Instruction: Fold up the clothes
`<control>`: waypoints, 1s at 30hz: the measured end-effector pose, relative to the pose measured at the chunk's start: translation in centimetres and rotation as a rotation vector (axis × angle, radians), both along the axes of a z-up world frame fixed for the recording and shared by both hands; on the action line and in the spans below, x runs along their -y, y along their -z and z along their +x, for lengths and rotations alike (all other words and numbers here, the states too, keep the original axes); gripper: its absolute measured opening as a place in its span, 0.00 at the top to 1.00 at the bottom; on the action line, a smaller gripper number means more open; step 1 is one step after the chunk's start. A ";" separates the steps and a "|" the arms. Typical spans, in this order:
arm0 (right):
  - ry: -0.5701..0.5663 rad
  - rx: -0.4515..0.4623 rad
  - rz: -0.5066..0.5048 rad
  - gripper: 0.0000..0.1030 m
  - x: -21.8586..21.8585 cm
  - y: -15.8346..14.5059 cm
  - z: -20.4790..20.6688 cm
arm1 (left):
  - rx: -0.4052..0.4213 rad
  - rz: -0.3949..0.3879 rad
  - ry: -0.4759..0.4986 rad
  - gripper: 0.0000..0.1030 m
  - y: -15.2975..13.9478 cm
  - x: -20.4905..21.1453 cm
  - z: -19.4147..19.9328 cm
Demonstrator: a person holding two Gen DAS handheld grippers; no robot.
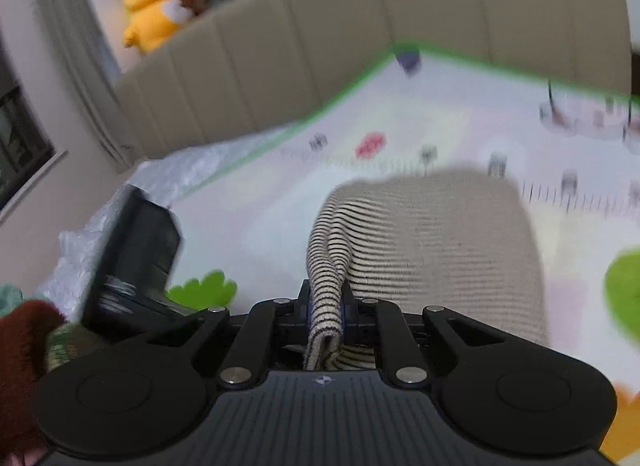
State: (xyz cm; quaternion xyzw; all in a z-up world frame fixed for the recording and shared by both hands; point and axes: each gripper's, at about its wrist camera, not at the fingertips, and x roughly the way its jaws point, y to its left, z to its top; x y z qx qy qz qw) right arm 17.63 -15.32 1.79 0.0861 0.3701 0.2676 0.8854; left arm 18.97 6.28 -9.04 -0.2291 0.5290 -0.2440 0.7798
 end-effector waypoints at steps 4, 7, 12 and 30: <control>0.022 -0.087 0.029 0.88 0.1 2.6 1.3 | 0.023 0.031 0.013 0.60 -0.3 0.3 -0.7; 0.032 -0.094 0.014 0.86 0.6 3.0 0.9 | 0.025 0.033 0.017 0.58 -0.5 0.3 -0.6; 0.046 -0.097 0.033 0.86 1.3 3.2 0.6 | 0.034 0.052 0.026 0.55 -1.0 0.5 -0.4; -0.107 0.390 -0.614 0.35 -7.9 5.9 -5.3 | 0.067 -0.047 -0.235 0.47 -2.8 -5.5 0.2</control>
